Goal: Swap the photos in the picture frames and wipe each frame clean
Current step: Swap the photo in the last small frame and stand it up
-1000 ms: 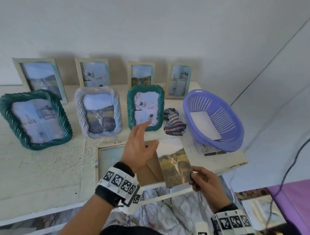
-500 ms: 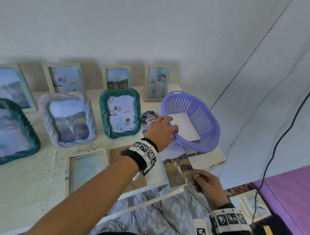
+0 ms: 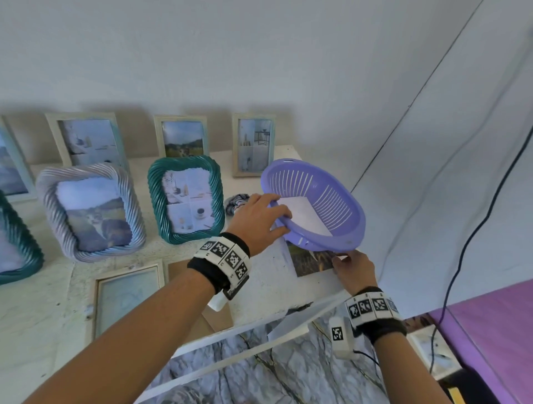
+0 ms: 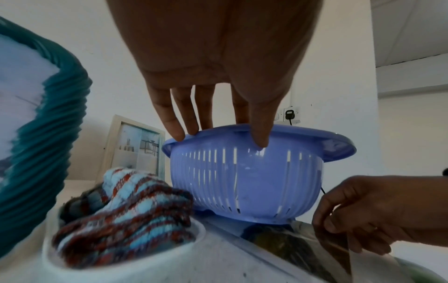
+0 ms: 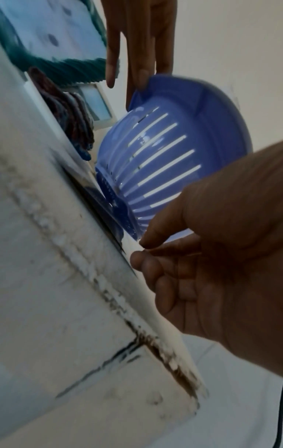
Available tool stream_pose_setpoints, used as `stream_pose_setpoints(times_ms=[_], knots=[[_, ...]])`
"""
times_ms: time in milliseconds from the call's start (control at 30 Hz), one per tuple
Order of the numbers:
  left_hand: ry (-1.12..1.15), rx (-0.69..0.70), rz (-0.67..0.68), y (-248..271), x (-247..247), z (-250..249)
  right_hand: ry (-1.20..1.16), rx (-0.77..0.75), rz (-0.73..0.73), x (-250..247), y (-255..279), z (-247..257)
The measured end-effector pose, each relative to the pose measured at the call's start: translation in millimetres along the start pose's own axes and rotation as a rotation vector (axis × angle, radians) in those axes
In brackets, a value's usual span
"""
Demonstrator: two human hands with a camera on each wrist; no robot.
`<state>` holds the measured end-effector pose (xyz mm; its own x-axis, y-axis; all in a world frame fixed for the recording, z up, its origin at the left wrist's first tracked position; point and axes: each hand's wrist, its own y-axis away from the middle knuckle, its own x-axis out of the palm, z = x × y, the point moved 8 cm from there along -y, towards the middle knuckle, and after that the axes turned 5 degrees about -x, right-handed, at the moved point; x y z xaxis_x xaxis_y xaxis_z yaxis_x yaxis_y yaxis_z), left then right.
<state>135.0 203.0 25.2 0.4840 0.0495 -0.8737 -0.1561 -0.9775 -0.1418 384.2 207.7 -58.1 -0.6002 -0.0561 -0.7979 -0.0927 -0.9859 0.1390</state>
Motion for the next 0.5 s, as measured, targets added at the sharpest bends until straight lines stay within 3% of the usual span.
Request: stream_pose_setpoints(times_ms=[267,400,500], knots=[[-0.001,0.013,-0.064,21.6,22.8,5.9,0.069,-0.023,0.017,-6.7,5.8,-10.1],[0.019,0.040,-0.072,26.4,24.3,6.4,0.080,-0.033,-0.104,-53.2,-3.6,-20.8],[0.050,0.059,-0.064,30.6,23.5,7.5,0.152,-0.131,-0.214,-99.2,-15.8,6.0]])
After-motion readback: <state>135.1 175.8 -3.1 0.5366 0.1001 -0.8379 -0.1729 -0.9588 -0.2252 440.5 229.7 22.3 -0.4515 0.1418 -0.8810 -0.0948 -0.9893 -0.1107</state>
